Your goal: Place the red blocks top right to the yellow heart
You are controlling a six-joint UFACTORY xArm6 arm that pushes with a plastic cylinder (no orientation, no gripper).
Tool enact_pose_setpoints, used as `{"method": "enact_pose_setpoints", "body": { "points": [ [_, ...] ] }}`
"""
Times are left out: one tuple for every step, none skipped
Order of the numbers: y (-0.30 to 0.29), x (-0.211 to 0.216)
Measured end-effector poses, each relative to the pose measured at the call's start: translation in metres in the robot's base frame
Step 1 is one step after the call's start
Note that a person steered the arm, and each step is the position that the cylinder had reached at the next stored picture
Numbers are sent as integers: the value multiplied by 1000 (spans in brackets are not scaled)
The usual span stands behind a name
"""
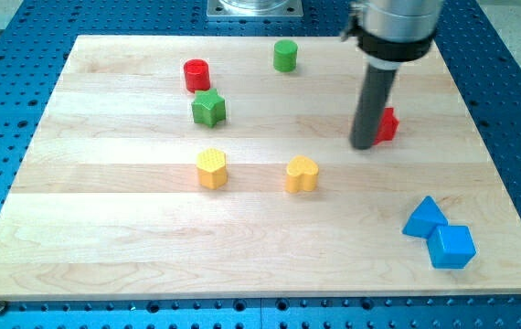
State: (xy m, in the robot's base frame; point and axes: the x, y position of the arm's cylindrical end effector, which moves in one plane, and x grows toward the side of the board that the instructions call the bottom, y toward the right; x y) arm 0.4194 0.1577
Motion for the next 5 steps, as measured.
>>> {"method": "enact_pose_setpoints", "body": {
  "points": [
    [12,-15],
    [-65,-17],
    [-137,-61],
    [-190,-116],
    [-247,-156]
  ]
}}
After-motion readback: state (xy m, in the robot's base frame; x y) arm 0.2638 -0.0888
